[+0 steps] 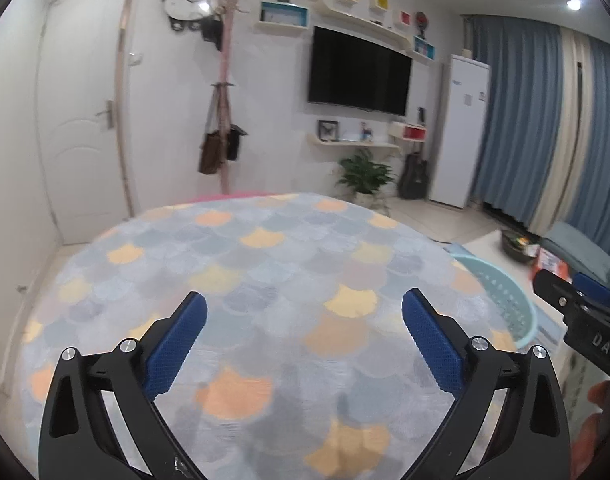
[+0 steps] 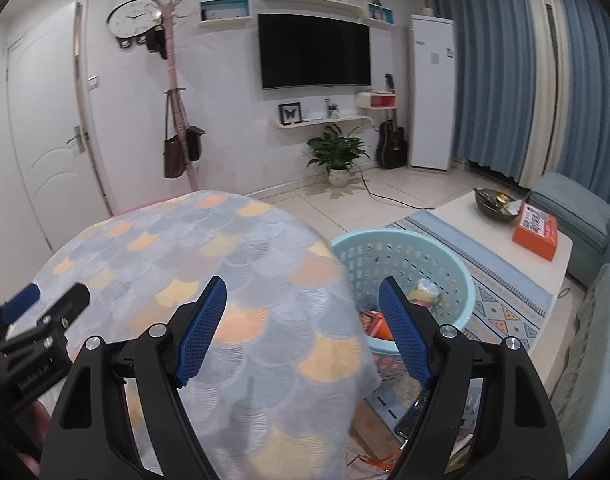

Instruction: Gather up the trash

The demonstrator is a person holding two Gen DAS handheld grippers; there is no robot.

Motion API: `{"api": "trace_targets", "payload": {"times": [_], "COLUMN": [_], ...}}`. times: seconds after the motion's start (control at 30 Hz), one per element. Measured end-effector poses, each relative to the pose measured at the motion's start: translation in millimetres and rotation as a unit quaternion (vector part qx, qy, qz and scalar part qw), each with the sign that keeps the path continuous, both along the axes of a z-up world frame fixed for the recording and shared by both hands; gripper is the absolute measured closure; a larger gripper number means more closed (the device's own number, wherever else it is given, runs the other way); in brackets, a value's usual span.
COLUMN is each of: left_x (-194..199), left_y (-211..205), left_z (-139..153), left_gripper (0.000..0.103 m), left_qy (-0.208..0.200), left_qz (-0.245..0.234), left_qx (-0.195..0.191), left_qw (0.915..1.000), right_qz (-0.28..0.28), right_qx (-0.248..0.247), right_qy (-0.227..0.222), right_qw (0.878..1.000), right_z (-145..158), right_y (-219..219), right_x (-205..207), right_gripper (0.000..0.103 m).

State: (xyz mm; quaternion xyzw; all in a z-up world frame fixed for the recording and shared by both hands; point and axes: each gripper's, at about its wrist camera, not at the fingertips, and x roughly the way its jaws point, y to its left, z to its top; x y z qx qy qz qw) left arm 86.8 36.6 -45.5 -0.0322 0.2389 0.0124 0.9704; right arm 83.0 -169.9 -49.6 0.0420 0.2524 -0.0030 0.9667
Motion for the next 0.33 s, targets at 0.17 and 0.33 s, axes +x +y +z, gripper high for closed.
{"api": "trace_targets", "payload": {"times": [0.17, 0.33], "left_x": [-7, -15], "left_y": [22, 44], "left_z": [7, -1], "left_gripper": [0.007, 0.007], "left_qy": [0.022, 0.052], "left_qz": [0.015, 0.049], "left_qx": [-0.005, -0.005], "left_qw": [0.9996, 0.9974], "right_qz": [0.032, 0.079], "right_qx": [-0.004, -0.023], "right_qy": [0.005, 0.034], "right_qw": [0.999, 0.996], "right_z": [2, -5], "right_y": [22, 58], "right_x": [1, 12], "right_gripper": [0.028, 0.024]}}
